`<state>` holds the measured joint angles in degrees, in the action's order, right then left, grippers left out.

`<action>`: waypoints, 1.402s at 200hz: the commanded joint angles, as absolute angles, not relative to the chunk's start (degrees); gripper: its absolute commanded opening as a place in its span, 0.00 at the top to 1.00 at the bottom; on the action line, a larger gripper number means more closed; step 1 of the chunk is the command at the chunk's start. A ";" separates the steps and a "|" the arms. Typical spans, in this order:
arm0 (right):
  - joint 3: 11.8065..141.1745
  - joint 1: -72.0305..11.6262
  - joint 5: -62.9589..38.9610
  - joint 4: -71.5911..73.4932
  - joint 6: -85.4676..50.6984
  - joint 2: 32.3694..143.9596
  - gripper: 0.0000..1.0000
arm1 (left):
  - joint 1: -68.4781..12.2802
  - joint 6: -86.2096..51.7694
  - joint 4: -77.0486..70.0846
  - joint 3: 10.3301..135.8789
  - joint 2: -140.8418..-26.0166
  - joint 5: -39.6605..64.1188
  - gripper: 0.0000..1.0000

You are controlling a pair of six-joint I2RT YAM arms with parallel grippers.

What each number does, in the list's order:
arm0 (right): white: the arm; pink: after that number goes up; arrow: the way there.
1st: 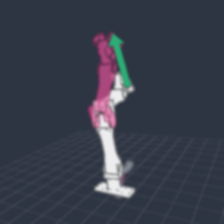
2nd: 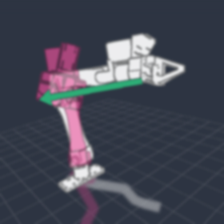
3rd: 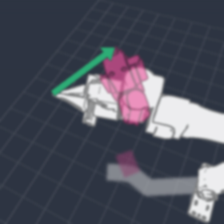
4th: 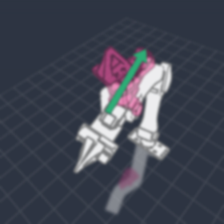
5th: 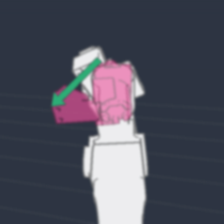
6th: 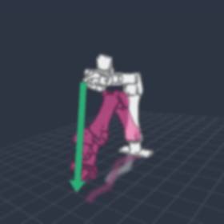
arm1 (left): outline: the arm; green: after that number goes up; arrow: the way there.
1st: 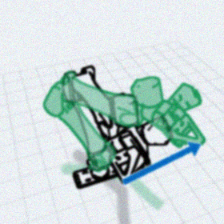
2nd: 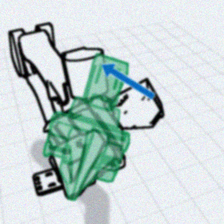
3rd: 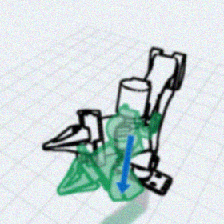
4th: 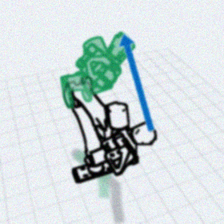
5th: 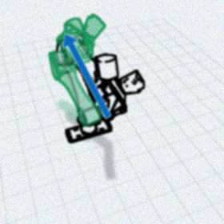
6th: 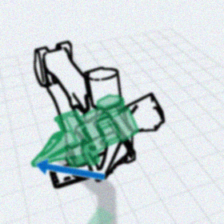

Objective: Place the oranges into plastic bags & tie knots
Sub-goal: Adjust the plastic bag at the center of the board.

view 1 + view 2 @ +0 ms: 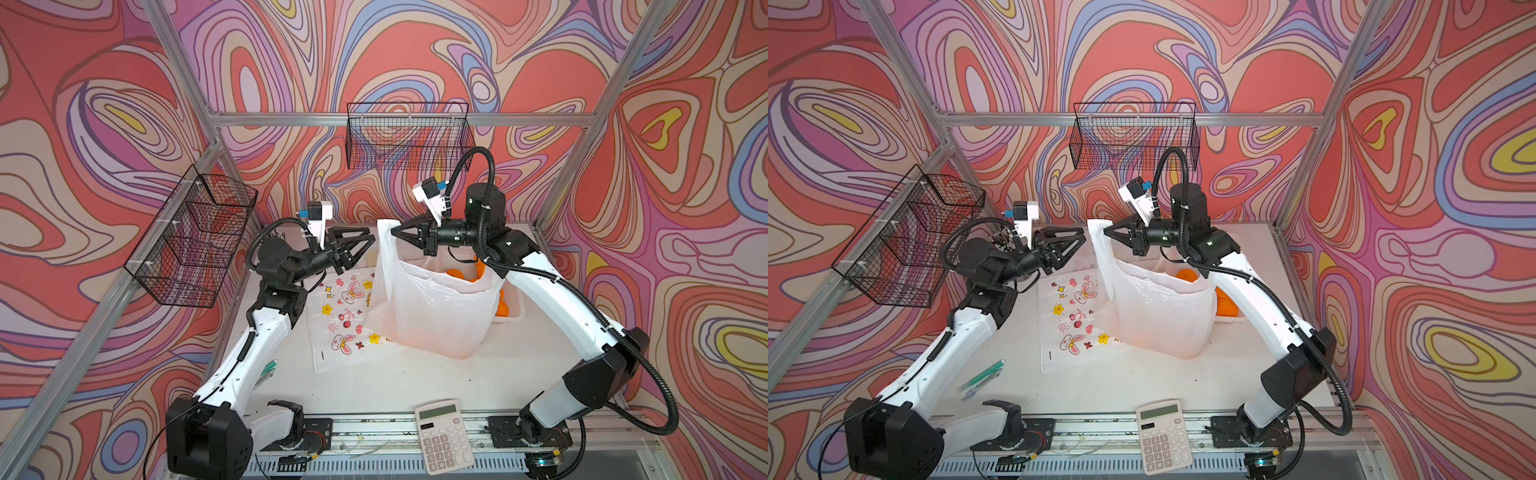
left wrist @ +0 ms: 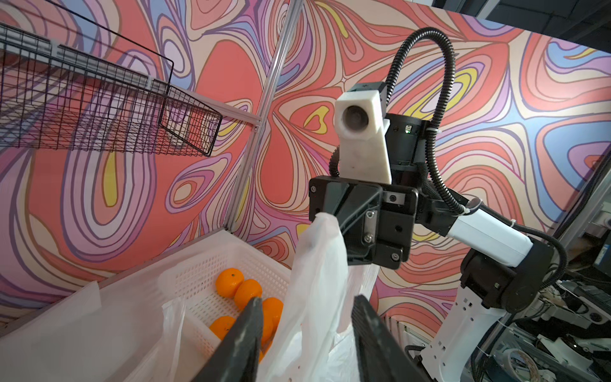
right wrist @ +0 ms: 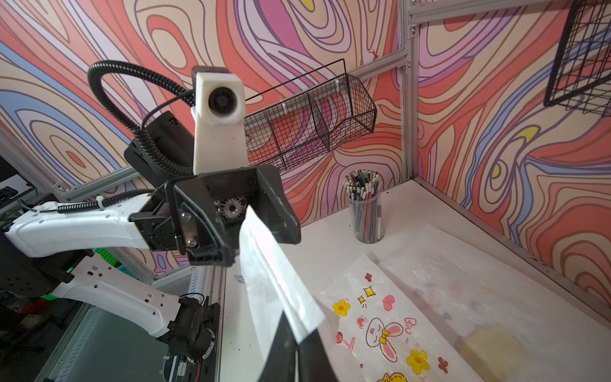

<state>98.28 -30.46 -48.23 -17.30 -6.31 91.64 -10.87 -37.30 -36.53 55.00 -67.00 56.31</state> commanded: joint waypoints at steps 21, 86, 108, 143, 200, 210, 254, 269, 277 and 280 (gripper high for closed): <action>98.11 -30.59 -47.90 -16.17 -6.83 90.61 1.00 | -10.81 -34.27 -40.10 51.79 -65.54 56.08 0.16; 96.70 -30.58 -48.19 -13.97 -8.72 89.43 1.00 | -15.98 -30.25 -42.57 56.01 -74.23 57.74 0.02; 96.85 -30.59 -48.26 -14.06 -8.79 89.40 1.00 | -17.40 -28.30 -41.67 57.07 -76.29 57.40 0.03; 96.93 -30.63 -48.35 -13.71 -9.13 89.30 1.00 | -18.44 -28.45 -42.93 57.88 -79.50 58.93 0.22; 97.80 -30.59 -48.02 -13.24 -10.03 89.14 1.00 | -18.42 -34.34 -52.19 56.48 -83.24 60.43 0.84; 99.36 -30.59 -46.32 -15.22 -8.76 89.04 1.00 | -18.23 -33.34 -50.61 56.12 -82.79 59.43 0.94; 103.82 -26.89 -39.69 -20.85 -5.42 86.16 0.60 | -15.45 -27.35 -38.33 54.45 -79.07 55.57 1.00; 102.13 -24.19 -38.60 -20.89 -5.04 83.48 0.46 | -13.91 -28.26 -37.71 53.26 -78.42 55.61 1.00; 100.42 -22.35 -38.01 -20.66 -5.04 81.58 0.39 | -13.25 -28.73 -37.79 52.67 -78.25 55.43 1.00; 99.66 -21.72 -37.79 -20.57 -5.02 80.97 0.36 | -13.08 -28.85 -37.79 52.39 -78.18 55.46 1.00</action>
<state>101.62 -25.87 -41.41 -19.79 -7.01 86.80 -14.87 -29.54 -39.70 54.22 -79.94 56.45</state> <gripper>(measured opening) 0.549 0.048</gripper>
